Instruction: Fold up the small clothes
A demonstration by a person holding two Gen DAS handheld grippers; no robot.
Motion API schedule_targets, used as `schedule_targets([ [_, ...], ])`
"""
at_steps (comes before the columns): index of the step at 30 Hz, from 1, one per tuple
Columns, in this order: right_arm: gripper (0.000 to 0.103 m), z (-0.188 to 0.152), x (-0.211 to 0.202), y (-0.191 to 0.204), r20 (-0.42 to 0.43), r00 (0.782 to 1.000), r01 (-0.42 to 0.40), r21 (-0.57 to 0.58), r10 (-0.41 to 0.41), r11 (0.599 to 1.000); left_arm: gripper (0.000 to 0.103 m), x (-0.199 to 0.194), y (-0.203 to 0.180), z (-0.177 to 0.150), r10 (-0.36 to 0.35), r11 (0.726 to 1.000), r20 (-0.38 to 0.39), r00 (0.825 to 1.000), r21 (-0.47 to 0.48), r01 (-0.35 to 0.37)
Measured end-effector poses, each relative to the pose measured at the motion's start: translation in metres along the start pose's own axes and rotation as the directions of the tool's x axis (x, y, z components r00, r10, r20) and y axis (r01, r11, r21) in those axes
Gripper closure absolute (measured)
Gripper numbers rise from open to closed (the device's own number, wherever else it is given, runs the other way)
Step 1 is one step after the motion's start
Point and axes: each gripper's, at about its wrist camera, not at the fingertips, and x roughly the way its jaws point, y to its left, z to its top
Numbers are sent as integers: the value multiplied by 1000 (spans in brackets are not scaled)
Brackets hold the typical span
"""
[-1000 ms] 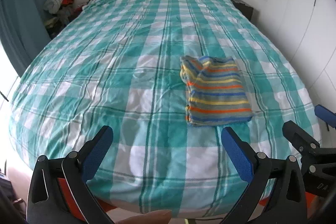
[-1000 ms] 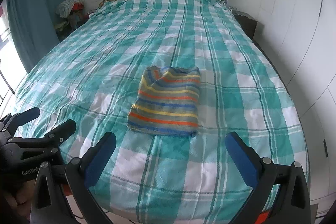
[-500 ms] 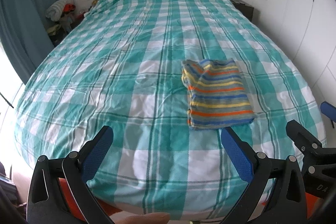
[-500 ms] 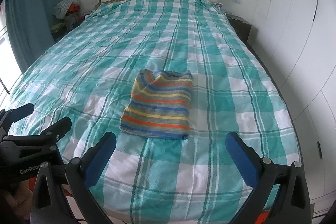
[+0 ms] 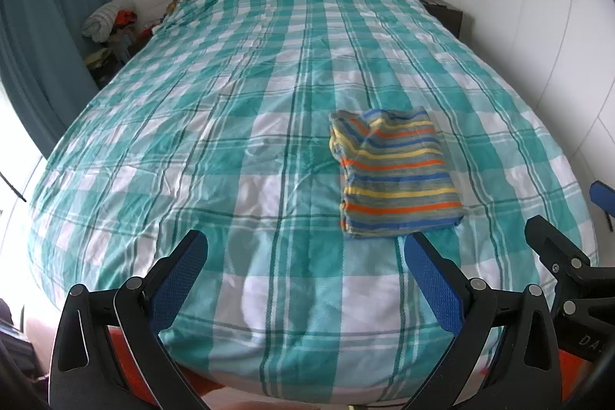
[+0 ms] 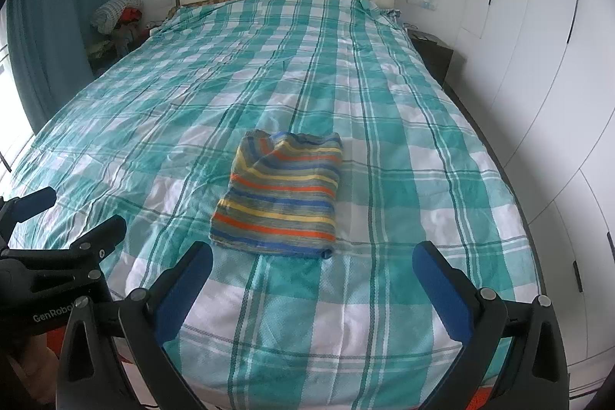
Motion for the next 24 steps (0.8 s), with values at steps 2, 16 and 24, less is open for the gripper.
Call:
schedule_targets([
  [2, 0, 0, 0, 0, 0, 1000, 0, 1, 0, 1000, 1, 0, 0, -1, 2, 1000, 0, 1000, -1, -2],
  [16, 0, -1, 2, -3, -3, 1000, 6, 3, -6, 1000, 1, 2, -4, 0, -3, 1000, -7, 1000, 10, 3],
  [24, 0, -3, 6, -7, -10, 1000, 15, 8, -15, 1000, 1, 5, -6, 0, -11, 1000, -8, 1000, 18, 11],
])
